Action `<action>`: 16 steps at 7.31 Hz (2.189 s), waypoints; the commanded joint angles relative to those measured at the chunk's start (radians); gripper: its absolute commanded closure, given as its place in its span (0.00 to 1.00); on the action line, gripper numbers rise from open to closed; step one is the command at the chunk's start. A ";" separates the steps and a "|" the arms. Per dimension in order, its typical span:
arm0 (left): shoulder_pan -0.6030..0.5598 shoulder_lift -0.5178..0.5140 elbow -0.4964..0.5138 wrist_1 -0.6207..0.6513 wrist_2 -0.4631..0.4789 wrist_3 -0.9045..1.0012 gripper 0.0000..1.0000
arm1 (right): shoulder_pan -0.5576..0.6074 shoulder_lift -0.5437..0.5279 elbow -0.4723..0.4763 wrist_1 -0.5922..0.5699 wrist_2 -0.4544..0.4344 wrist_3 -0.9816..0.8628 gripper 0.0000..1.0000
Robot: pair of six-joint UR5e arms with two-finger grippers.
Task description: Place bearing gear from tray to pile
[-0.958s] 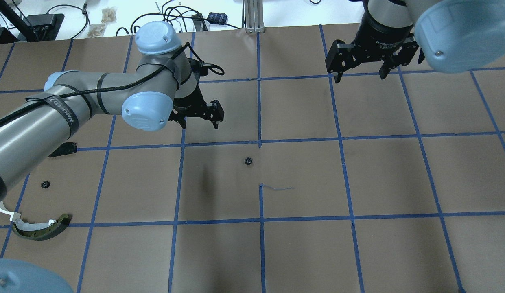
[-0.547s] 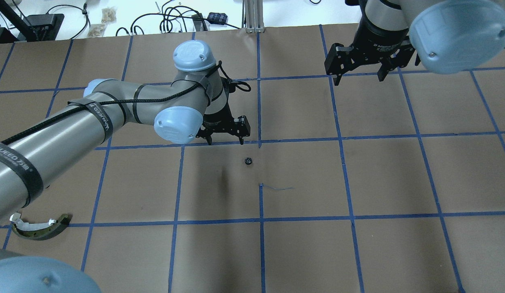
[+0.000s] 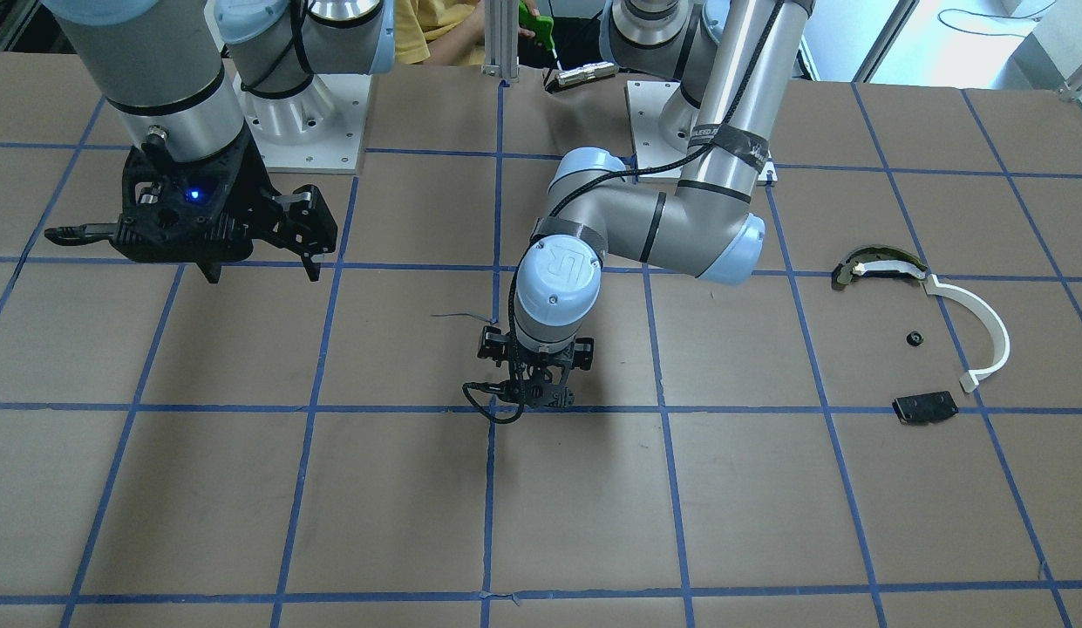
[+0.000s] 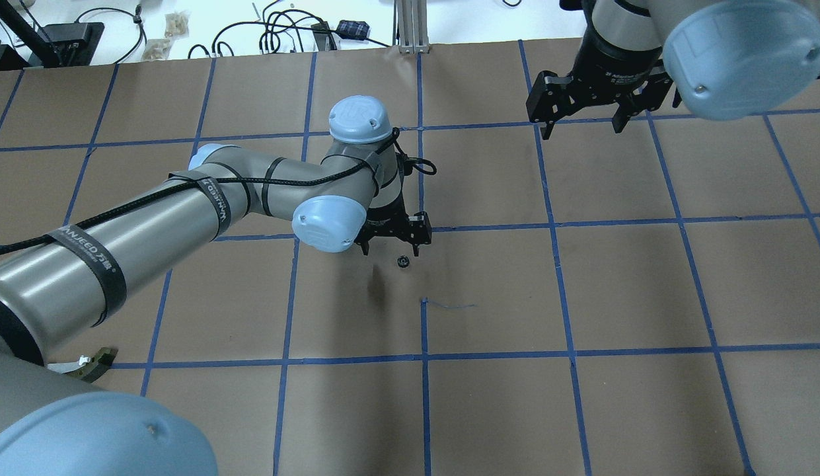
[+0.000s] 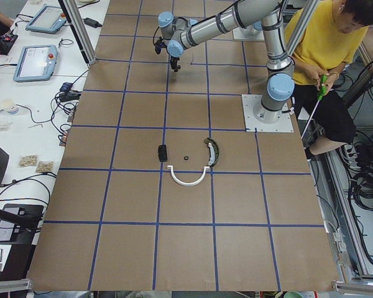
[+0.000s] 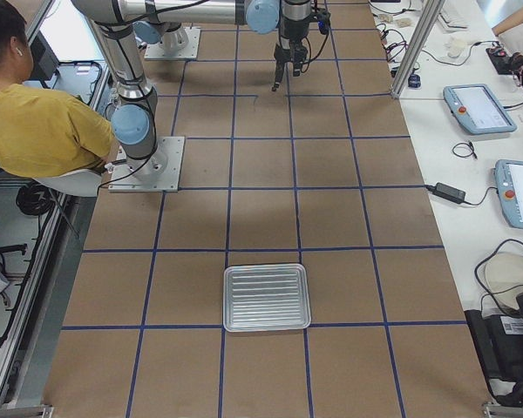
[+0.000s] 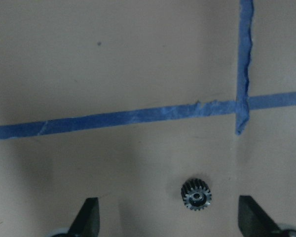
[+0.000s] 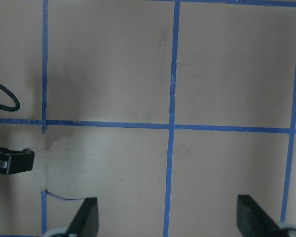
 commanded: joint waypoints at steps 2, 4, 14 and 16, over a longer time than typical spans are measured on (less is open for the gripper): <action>-0.016 -0.036 0.001 0.045 0.003 -0.004 0.00 | 0.000 0.000 0.002 0.000 0.002 0.001 0.00; -0.024 -0.028 0.005 0.056 0.003 -0.005 0.20 | 0.000 0.000 0.002 0.000 0.001 0.003 0.00; 0.182 0.067 0.079 -0.118 0.120 0.100 1.00 | 0.000 -0.002 0.006 0.000 0.002 0.006 0.00; 0.421 0.104 0.081 -0.151 0.182 0.357 1.00 | 0.000 -0.002 0.012 0.000 0.002 0.007 0.00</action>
